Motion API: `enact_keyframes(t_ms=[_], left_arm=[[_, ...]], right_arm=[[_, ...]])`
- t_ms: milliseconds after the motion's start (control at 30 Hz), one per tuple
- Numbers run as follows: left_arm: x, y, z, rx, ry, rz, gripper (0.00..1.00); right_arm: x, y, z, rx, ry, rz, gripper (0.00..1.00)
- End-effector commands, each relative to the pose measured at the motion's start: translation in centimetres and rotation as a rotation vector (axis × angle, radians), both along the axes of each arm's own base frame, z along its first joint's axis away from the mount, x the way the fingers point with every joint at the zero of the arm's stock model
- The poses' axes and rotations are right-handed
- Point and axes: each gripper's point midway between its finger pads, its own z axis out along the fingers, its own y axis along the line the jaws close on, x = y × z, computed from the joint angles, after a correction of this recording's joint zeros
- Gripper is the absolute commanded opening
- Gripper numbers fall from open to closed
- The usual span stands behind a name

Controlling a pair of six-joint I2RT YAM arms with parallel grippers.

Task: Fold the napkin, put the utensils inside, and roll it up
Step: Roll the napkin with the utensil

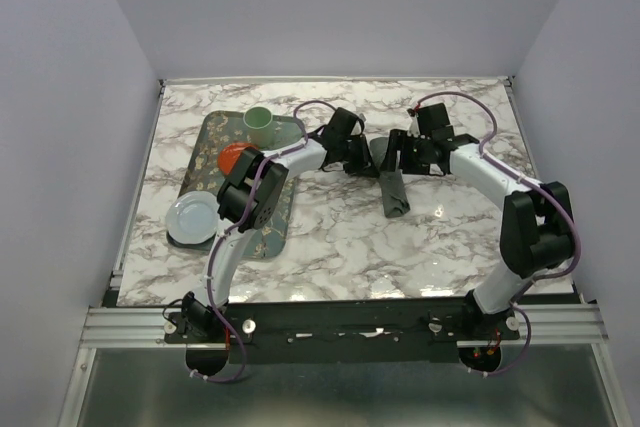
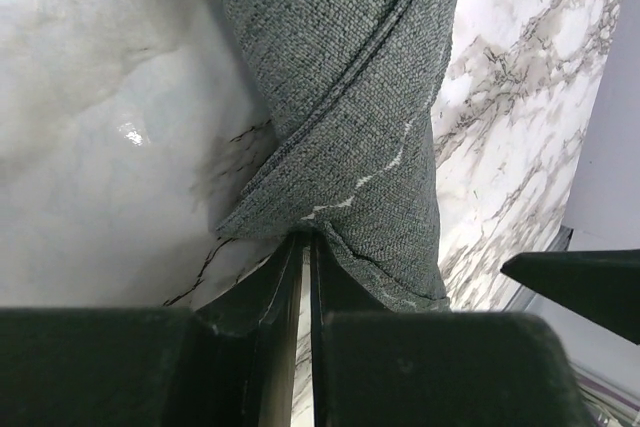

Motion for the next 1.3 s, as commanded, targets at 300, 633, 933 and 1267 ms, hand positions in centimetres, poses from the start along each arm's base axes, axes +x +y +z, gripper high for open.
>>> enact_keyframes(t_ms=[300, 633, 933, 1267], left_arm=[[-0.2, 1.1, -0.6, 0.062, -0.024, 0.009, 0.16], [0.2, 1.5, -1.3, 0.071, -0.015, 0.016, 0.15], [0.4, 1.7, -1.9, 0.067, 0.004, 0.024, 0.15], [0.5, 1.9, -1.9, 0.069, 0.006, 0.026, 0.15]], right_arm=[[0.2, -0.9, -4.8, -0.26, 0.033, -0.018, 0.77], [2.6, -1.1, -3.5, -0.383, -0.028, -0.098, 0.78], [3.6, -0.9, -4.2, -0.401, -0.004, -0.092, 0.75], [1.5, -0.6, -6.8, -0.438, 0.044, -0.056, 0.74]])
